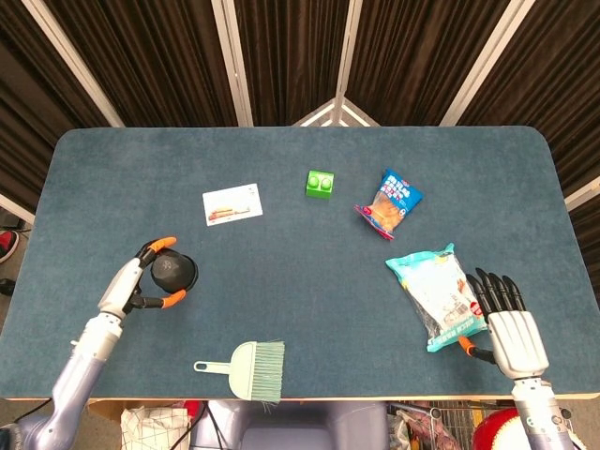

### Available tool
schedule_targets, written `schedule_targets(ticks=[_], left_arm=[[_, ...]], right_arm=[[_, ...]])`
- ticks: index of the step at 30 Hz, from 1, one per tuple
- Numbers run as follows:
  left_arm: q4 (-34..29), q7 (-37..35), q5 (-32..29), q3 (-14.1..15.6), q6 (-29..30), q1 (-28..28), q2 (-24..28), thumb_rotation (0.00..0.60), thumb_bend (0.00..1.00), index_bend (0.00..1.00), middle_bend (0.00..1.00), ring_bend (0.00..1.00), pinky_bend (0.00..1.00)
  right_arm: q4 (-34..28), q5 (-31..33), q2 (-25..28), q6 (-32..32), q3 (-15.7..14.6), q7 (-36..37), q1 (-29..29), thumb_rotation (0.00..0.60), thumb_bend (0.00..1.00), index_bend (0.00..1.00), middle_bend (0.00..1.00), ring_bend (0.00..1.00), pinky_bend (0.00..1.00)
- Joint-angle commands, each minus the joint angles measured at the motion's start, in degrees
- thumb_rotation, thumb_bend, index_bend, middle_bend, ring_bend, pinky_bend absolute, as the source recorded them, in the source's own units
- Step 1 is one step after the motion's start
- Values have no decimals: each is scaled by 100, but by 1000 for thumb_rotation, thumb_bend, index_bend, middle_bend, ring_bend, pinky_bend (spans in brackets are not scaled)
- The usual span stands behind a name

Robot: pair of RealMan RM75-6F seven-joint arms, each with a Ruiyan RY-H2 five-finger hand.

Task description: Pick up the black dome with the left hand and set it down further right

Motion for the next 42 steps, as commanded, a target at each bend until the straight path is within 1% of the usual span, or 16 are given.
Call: schedule_targets(ticks=[1,11,16,25,27,31,37,42], left_arm=[[418,228,-284,-11,-163,-159,-391,600,507,156,395,0,0],[1045,627,-550,-58,-263,-349,-1008,600,506,156,394,0,0],[1350,596,-703,-117,-434,-426,-1282,600,507,156,391,0,0],[1811,582,-689,-171,-529,-520,-1705,600,507,155,386,0,0],[1839,639,-680,-168,-534,-537,-1752,600,507,154,380,0,0],[1802,754,-641,-144,-531,-547,-1764,600,507,153,310,0,0],[1648,954,-618,-80,-614,-572,-1656,600,505,152,254,0,0],[1521,1170,-579,-36,-588,-592,-1595,600,502,146,203,0,0]], right_arm=[[-8,22,-1,-10,14,-6,8,600,209,0,0,15,0],[66,52,16,-77,29,114,46,600,209,0,0,15,0],[24,14,19,-12,-12,87,-3,600,209,0,0,14,0],[61,97,6,-90,25,118,37,600,209,0,0,14,0],[65,68,12,-56,7,138,18,600,208,0,0,14,0],[72,63,23,-31,6,174,4,600,209,0,0,15,0],[69,31,29,-35,-22,215,-1,600,209,0,0,15,0],[51,77,31,-91,19,223,41,600,208,0,0,14,0]])
